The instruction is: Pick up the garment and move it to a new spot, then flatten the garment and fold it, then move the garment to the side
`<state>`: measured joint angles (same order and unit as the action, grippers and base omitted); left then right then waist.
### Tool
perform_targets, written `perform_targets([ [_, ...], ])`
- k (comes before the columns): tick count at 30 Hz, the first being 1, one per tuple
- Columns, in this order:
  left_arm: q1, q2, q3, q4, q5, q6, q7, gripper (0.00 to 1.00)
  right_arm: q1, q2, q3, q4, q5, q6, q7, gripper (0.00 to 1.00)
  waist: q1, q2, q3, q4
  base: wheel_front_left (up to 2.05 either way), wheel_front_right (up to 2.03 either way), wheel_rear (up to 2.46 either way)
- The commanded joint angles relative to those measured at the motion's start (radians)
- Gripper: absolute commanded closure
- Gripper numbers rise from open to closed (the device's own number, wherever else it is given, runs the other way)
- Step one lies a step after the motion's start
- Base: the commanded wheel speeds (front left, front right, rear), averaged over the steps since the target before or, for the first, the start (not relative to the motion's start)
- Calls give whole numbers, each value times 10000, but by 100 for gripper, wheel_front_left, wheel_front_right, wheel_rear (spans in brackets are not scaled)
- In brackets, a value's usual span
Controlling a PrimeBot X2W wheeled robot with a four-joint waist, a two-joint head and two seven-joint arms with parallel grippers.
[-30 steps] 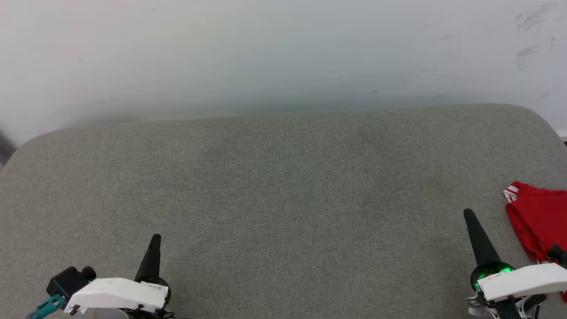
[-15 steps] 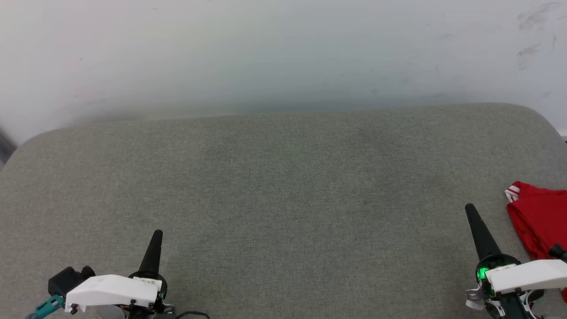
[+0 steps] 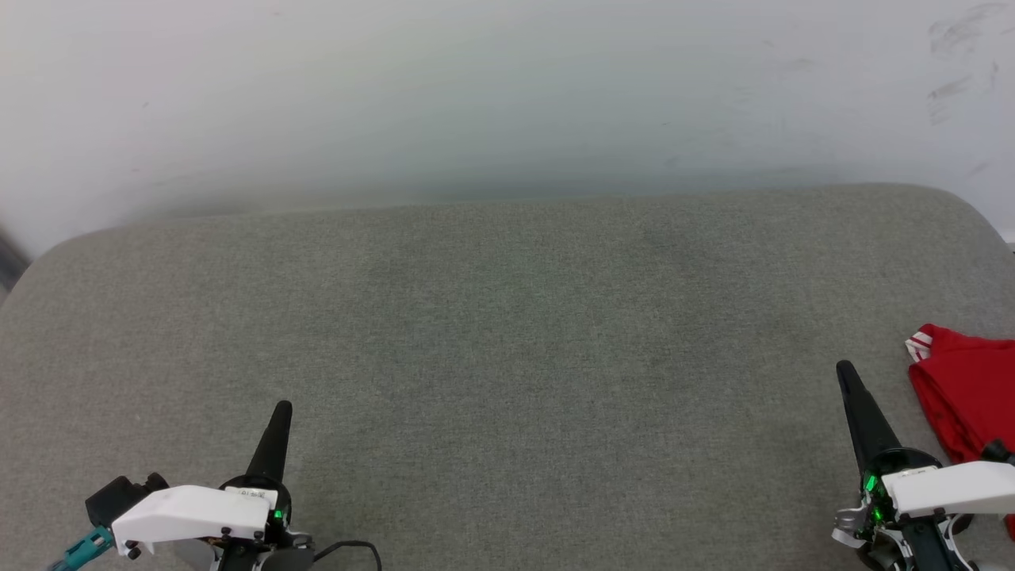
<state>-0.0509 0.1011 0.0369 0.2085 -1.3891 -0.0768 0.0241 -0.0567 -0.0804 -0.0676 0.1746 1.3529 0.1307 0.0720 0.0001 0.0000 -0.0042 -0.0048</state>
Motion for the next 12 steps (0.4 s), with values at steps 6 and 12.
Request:
perform_targets([
  [6,-284,-72,164,51,-551,-164,177,100,-262,59,-70,130,654,1,67,100,-1,0,13,9,0,0,0],
  [12,-372,-142,259,125,-970,-252,311,100,-341,81,-111,266,1128,1,121,100,-1,0,25,17,0,0,0],
])
